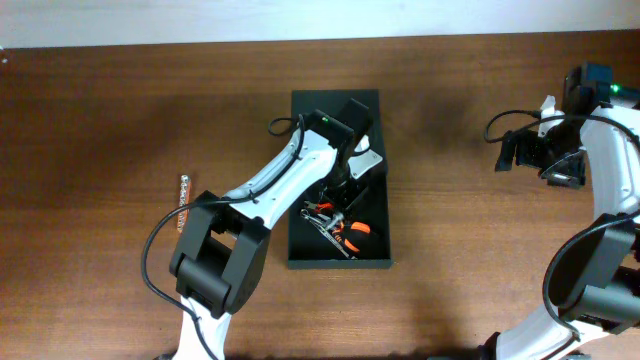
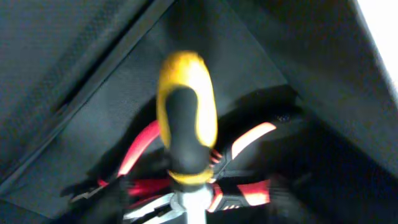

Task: Pack container
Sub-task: 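Carry the screwdriver into the black box and lower it, then release the screwdriver in the box and lift the left gripper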

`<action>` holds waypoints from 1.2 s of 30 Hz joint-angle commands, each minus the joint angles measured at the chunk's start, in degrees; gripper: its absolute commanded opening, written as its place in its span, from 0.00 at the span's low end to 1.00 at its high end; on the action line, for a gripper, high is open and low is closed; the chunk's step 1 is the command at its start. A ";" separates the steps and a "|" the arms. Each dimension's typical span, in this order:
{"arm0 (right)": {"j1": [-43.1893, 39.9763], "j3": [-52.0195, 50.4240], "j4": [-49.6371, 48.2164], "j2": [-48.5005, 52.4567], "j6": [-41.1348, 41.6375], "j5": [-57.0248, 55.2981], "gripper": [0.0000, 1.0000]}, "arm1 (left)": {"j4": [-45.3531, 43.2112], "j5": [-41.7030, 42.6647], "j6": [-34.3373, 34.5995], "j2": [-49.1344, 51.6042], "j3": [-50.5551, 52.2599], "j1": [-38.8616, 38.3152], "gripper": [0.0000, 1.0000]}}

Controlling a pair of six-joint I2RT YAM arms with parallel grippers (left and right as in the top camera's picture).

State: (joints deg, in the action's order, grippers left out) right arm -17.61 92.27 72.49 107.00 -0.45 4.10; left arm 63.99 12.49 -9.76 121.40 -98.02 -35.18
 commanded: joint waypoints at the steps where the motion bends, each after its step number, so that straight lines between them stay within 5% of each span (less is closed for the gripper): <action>1: -0.04 -0.13 -0.15 -0.48 0.11 -0.09 0.99 | -0.09 1.05 -0.20 -0.11 0.39 -0.02 0.83; 7: -0.04 -0.13 -0.15 -0.48 0.11 -0.09 0.99 | 3.43 1.03 0.04 -0.13 -6.56 0.24 1.00; 14: -0.04 -0.13 -0.15 -0.48 0.11 -0.09 0.99 | 14.80 -0.55 1.51 -0.13 -29.09 2.54 0.99; 21: -0.04 -0.13 -0.15 -0.48 0.11 -0.09 0.99 | 27.52 -24.35 10.91 -0.13 -47.47 7.87 0.99; 36: -0.04 -0.13 -0.13 -0.48 0.11 -0.09 0.99 | 32.72 -24.30 14.14 -8.15 -49.68 27.10 0.99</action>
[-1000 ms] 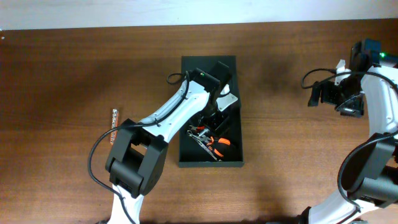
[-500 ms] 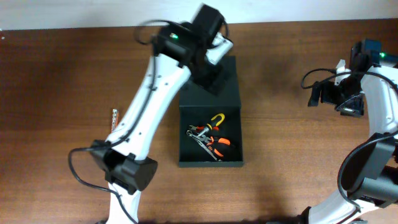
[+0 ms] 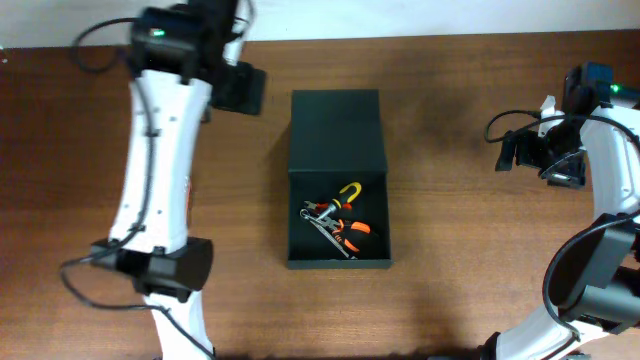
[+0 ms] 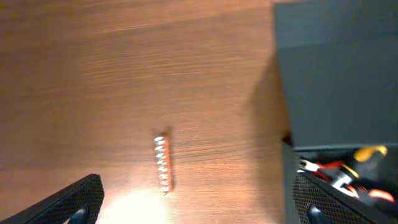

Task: Pack container
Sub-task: 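Release the screwdriver in the box and lift the left gripper, then move the left gripper down over the orange socket strip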

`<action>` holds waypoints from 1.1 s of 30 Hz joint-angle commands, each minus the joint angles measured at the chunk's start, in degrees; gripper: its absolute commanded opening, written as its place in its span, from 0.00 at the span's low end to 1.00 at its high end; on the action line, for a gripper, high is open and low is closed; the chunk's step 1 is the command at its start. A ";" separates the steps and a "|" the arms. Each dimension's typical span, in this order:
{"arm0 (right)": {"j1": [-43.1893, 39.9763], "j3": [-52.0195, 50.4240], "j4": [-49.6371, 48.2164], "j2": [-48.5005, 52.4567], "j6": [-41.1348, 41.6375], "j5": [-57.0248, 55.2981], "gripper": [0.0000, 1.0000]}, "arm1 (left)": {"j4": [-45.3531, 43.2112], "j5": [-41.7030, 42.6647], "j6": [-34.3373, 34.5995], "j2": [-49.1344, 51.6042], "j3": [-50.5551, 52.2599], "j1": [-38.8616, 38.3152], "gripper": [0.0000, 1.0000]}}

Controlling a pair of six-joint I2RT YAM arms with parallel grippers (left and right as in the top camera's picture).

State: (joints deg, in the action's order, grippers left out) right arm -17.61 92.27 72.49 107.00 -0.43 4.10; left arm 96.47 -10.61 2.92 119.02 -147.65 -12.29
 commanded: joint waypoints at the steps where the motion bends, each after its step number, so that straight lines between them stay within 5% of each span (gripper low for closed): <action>1: -0.04 -0.13 -0.15 -0.48 0.09 -0.09 0.99 | 0.24 -1.20 2.03 -6.69 0.57 5.62 0.99; 15: -0.04 -0.13 -0.15 -0.48 0.09 -0.09 0.99 | -1.84 -0.74 3.89 -16.28 31.56 20.59 0.99; 24: -0.04 -0.13 -0.15 -0.48 0.09 -0.11 0.99 | -19.17 8.79 -2.95 -16.24 52.00 21.46 0.99; 33: -0.04 -0.13 -0.15 -0.48 0.09 -0.09 0.99 | -27.34 11.30 -9.01 -15.74 56.87 21.53 0.99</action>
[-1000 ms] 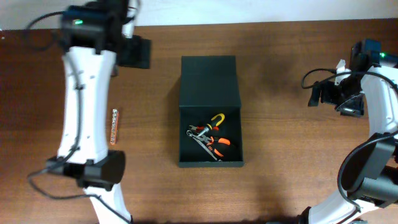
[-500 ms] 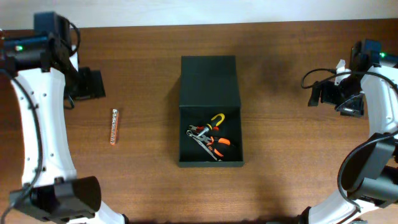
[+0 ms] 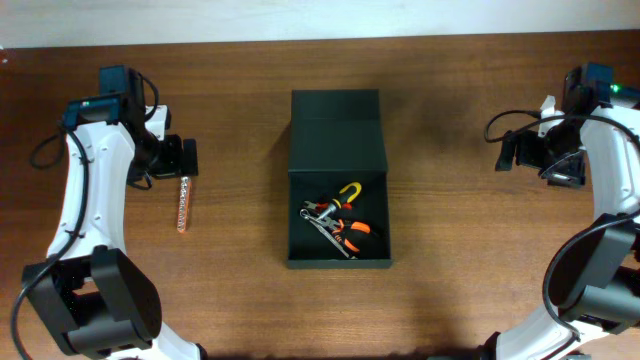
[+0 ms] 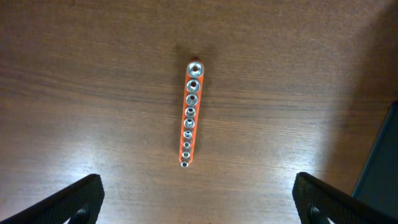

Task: Pack container
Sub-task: 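Move the left gripper down over the orange socket strip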

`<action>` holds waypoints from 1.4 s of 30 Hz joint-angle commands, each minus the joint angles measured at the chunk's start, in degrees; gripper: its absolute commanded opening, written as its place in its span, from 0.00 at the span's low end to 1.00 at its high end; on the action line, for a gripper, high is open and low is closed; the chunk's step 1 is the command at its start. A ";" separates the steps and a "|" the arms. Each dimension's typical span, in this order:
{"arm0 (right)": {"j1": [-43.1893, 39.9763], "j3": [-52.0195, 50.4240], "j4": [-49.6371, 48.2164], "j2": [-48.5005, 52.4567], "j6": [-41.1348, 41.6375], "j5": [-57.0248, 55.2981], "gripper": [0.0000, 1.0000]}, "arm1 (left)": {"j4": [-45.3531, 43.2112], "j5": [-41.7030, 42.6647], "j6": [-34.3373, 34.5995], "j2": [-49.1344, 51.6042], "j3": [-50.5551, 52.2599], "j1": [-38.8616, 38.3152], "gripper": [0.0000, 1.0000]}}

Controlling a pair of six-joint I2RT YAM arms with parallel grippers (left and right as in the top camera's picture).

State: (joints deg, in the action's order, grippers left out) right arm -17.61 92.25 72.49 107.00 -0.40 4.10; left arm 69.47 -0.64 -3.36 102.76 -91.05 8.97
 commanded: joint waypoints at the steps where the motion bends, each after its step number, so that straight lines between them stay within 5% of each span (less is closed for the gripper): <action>1: -0.04 -0.11 -0.15 -0.48 0.07 -0.09 0.99 | -0.22 1.36 -2.73 0.52 0.26 0.24 0.99; 9: -0.04 -0.11 -0.13 -0.48 0.07 -0.09 0.99 | -1.84 1.73 -10.51 1.42 0.28 0.22 0.99; 42: -0.04 -0.11 -0.15 -0.48 0.07 -0.09 0.99 | -1.90 6.82 -6.51 11.91 6.51 2.54 0.99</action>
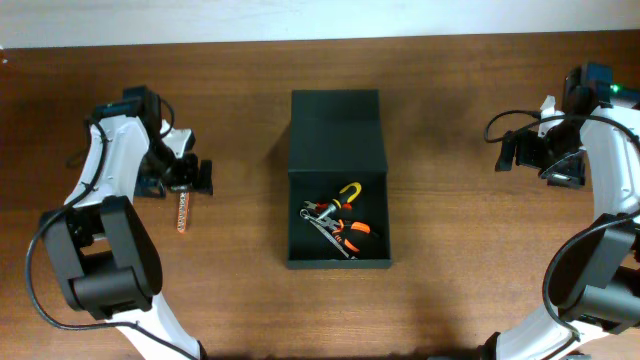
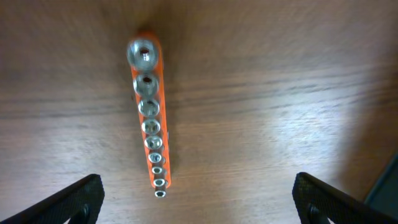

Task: Pack container
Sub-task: 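Move the left gripper down over the orange socket strip, then lower the left gripper and grasp the orange socket strip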

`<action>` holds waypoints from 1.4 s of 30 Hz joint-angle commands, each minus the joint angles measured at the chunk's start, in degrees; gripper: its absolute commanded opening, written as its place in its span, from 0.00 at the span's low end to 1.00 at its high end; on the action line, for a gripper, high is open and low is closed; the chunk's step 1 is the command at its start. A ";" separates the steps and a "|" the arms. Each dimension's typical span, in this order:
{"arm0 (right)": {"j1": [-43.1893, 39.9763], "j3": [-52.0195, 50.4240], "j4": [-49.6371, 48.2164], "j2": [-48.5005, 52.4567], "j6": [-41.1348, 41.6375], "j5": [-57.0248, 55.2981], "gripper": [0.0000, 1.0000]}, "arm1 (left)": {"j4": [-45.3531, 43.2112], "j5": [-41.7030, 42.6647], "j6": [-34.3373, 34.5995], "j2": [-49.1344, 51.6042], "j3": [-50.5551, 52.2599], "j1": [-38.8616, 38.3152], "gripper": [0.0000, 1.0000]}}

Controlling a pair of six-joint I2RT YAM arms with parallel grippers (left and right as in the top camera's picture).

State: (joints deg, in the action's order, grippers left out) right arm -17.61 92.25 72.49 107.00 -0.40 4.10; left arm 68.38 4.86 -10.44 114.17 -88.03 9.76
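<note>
A black container (image 1: 373, 215) lies at the table's middle, its lid (image 1: 337, 130) folded open toward the back. Inside are a yellow-handled screwdriver (image 1: 348, 190) and orange-handled pliers (image 1: 355, 230). An orange rail of silver sockets (image 1: 183, 212) lies on the wood at the left; in the left wrist view the socket rail (image 2: 151, 118) runs lengthwise. My left gripper (image 1: 178, 180) hangs open just behind and above the rail, its fingertips (image 2: 71, 202) wide apart with nothing between them. My right gripper (image 1: 515, 152) hovers at the far right, away from the container.
The wooden table (image 1: 470, 280) carries nothing else besides the arms. A pale wall edge (image 1: 300, 20) runs along the back. The container's corner (image 2: 385, 186) shows at the right edge of the left wrist view.
My left gripper has come closer to the socket rail, which now looks larger in the wrist view and sits left of centre. The right arm has not moved.
My left gripper was inside the container with the yellow-handled screwdriver in front of it. Then it was at the back left and the screwdriver lay in the container. Then it hung open over the socket rail, and now it is nearer.
</note>
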 commanded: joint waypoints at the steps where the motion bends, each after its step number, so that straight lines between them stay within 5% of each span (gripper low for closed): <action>1: -0.04 -0.11 -0.13 -0.48 0.04 -0.09 0.99 | -1.62 1.33 0.83 0.50 4.79 2.36 0.99; 10: -0.04 -0.11 -0.15 -0.48 0.07 -0.09 0.99 | -7.78 -1.22 3.96 0.50 11.61 6.91 0.99; 42: -0.04 -0.11 -0.15 -0.48 0.07 -0.09 0.99 | -15.93 -6.08 3.08 2.47 12.68 0.42 0.99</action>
State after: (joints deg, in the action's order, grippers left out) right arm -17.61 92.25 72.49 107.00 -0.43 4.10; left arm 52.62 -0.89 -7.27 114.65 -76.14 9.93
